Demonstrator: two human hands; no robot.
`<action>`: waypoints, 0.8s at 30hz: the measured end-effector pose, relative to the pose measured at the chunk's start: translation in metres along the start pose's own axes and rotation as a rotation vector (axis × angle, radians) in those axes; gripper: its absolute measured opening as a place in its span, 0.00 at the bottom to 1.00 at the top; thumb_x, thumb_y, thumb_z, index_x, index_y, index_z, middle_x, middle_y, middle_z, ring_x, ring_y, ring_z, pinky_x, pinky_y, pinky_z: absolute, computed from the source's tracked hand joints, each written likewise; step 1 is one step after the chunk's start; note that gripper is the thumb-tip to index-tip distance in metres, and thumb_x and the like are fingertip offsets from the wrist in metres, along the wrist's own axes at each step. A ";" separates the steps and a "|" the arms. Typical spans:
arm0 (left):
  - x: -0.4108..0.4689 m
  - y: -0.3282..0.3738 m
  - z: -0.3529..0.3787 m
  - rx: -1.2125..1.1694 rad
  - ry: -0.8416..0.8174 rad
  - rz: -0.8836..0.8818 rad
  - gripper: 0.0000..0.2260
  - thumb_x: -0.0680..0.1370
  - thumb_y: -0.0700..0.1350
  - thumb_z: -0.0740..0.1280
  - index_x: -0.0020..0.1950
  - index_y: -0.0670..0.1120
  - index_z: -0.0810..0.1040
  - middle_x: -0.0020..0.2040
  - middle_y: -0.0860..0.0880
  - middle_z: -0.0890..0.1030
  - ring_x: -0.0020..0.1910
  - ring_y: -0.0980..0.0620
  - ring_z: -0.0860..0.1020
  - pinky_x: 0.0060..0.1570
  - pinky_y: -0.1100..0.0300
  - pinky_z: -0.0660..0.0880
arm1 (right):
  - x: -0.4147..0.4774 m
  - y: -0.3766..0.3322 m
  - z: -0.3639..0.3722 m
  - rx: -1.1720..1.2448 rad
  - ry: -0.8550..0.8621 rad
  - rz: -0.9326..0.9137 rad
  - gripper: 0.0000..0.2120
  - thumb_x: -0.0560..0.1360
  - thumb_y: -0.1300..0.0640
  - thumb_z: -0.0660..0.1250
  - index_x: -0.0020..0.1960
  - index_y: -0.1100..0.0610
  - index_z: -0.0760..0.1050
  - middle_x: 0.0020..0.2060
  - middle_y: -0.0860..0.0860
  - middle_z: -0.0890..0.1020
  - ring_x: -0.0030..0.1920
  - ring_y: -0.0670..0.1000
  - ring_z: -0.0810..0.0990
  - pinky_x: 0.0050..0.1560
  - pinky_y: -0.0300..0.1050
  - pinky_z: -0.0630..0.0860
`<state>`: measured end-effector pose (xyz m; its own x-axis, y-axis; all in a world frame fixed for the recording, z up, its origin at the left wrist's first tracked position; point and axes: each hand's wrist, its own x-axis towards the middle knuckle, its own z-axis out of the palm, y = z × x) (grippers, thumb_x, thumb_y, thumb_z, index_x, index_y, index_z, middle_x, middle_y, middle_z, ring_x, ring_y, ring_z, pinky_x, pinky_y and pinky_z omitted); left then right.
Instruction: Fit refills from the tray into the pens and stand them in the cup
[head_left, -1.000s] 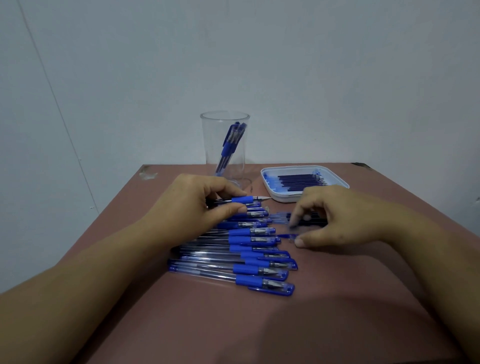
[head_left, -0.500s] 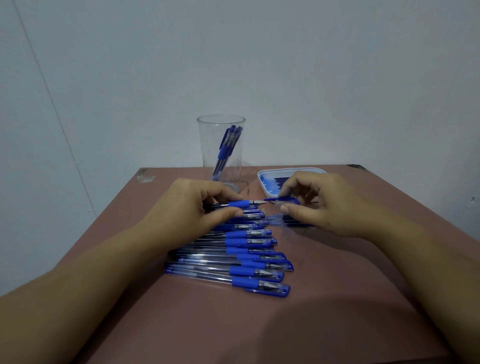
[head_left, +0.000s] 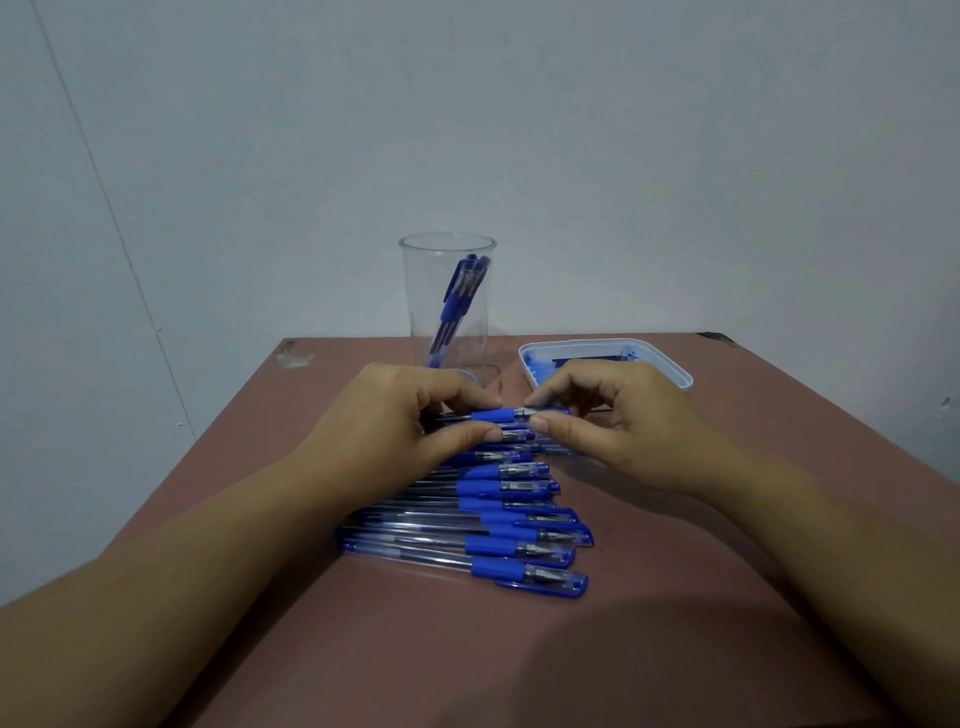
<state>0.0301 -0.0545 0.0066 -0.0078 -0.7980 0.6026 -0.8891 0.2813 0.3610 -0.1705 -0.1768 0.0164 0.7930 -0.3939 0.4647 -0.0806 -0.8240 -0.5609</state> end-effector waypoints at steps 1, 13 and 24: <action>0.000 0.000 0.000 0.003 0.009 0.007 0.09 0.72 0.53 0.73 0.52 0.57 0.84 0.39 0.64 0.82 0.36 0.61 0.79 0.35 0.72 0.71 | 0.000 -0.002 0.001 0.009 0.016 -0.008 0.06 0.74 0.53 0.72 0.46 0.42 0.79 0.42 0.37 0.83 0.42 0.45 0.81 0.43 0.39 0.78; -0.002 0.007 0.001 0.056 0.101 0.091 0.10 0.73 0.53 0.72 0.51 0.50 0.85 0.38 0.71 0.73 0.34 0.69 0.75 0.35 0.78 0.68 | -0.004 -0.008 0.015 0.110 0.132 -0.003 0.06 0.74 0.53 0.71 0.45 0.42 0.78 0.44 0.40 0.83 0.45 0.43 0.82 0.46 0.37 0.78; 0.003 0.001 -0.006 0.042 0.234 -0.065 0.29 0.69 0.64 0.69 0.66 0.51 0.76 0.55 0.59 0.77 0.53 0.63 0.75 0.54 0.68 0.72 | 0.016 -0.012 0.006 0.640 0.449 0.235 0.09 0.75 0.66 0.68 0.50 0.54 0.74 0.38 0.47 0.83 0.40 0.45 0.81 0.44 0.38 0.80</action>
<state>0.0317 -0.0540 0.0129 0.1521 -0.6668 0.7295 -0.9025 0.2073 0.3776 -0.1537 -0.1706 0.0264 0.4700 -0.7652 0.4399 0.2530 -0.3606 -0.8977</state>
